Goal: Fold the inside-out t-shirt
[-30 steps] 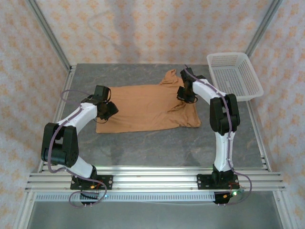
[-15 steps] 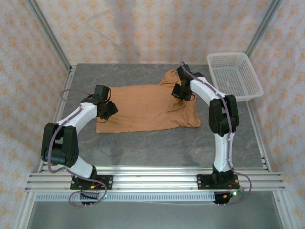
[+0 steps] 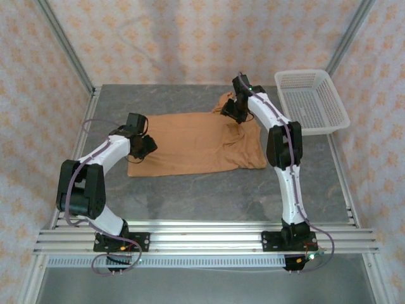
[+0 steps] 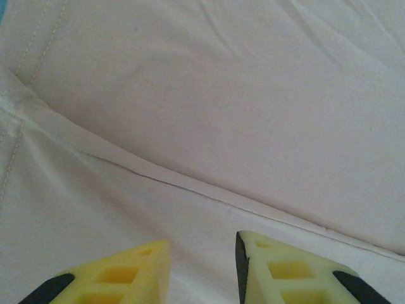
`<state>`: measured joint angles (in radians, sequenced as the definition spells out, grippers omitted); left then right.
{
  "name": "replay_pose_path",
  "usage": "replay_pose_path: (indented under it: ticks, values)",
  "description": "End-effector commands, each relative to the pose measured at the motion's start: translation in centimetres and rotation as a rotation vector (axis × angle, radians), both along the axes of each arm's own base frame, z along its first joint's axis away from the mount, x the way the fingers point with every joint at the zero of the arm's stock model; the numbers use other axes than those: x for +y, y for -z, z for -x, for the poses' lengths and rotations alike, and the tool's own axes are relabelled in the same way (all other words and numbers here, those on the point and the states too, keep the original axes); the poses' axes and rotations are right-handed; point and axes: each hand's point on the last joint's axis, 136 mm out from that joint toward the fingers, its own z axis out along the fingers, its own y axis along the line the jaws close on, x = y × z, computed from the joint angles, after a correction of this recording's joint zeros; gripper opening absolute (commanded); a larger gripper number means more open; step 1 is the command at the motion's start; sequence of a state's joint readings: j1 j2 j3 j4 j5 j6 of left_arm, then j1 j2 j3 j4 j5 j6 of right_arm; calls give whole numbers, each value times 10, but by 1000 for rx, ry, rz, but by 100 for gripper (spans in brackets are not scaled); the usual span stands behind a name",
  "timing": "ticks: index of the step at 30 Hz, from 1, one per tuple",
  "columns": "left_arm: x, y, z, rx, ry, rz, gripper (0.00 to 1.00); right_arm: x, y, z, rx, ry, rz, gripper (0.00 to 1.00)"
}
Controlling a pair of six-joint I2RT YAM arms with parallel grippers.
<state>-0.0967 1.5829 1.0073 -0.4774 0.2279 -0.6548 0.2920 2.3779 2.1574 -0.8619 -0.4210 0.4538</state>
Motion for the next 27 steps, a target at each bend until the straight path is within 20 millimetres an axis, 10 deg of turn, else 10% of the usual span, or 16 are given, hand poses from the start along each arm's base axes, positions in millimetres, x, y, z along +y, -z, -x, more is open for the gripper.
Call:
replay_pose_path:
  ticks: [1,9,21,27]
  values:
    - [9,-7,1,-15,-9,-25,34,-16,-41,23,-40,-32,49,50]
    - [13,-3,7,-9,-21,-1,34,-38,-19,76,-7,-45,112,40]
    - [13,-2,9,-8,-22,3,33,-30,25,66,65,-125,234,32]
    - [15,0,9,-2,-20,-9,32,-31,9,66,35,-123,259,0]
